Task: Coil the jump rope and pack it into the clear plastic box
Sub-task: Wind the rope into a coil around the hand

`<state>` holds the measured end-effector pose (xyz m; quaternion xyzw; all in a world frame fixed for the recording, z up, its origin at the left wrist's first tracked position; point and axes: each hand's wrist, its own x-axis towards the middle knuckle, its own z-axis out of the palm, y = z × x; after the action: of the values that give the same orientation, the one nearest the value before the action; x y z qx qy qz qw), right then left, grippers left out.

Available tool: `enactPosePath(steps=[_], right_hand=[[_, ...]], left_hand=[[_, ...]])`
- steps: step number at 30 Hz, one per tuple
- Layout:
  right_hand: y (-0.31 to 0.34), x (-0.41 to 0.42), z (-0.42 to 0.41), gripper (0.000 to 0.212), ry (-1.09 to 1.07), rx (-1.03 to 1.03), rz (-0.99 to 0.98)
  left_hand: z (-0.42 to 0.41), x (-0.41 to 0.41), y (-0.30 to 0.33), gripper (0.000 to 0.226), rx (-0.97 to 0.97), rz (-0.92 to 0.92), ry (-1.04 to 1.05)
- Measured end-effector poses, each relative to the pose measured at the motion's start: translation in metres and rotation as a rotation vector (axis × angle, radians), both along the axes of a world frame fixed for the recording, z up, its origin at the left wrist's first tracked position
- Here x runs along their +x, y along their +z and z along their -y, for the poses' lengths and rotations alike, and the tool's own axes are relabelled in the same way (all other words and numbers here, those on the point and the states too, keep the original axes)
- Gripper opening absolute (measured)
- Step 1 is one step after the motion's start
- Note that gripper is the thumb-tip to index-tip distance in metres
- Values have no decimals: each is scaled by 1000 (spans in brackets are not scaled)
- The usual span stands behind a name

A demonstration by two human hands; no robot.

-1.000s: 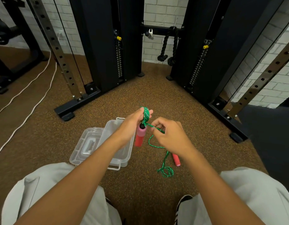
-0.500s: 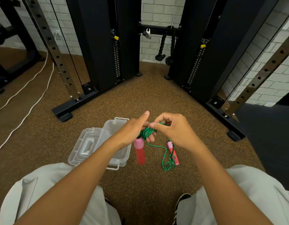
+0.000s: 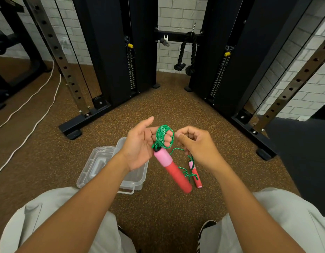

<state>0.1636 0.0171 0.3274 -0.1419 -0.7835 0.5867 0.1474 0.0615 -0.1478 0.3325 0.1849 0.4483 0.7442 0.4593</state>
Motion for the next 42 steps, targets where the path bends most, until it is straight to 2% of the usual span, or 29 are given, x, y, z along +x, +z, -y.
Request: enactPosePath(steps=[5,9,14,18,22,27,29,33,38,42], right_hand=[[-8,-1,-1,9,17,40,90],[-16,-2,4,6,42,147,150],[-13,3,8,5,123,311,187],[-6,5,14,5,194,375,184],[6,7,15,10,177,465,115],[13,10,6,13,75,487,57],[15,11,1,13,58,458,41],[16,11,-7,13,38,380,5],[16,9,-9,12,13,378,-30],[15,6,-11,12,10,315,-38]], left_hand=[[2,1,0,71,3,-40,2],[1,1,3,70,28,-29,56],[1,-1,3,74,-141,-232,133],[0,-2,-3,78,-198,-253,156],[-5,1,-5,81,-376,-428,75],[-5,-5,-25,113,-485,-475,-12],[-5,-3,-24,108,-467,-497,-24],[-7,4,-12,85,-397,-527,-41],[-11,11,-1,91,-350,-488,-80],[-9,12,0,87,-312,-478,-124]])
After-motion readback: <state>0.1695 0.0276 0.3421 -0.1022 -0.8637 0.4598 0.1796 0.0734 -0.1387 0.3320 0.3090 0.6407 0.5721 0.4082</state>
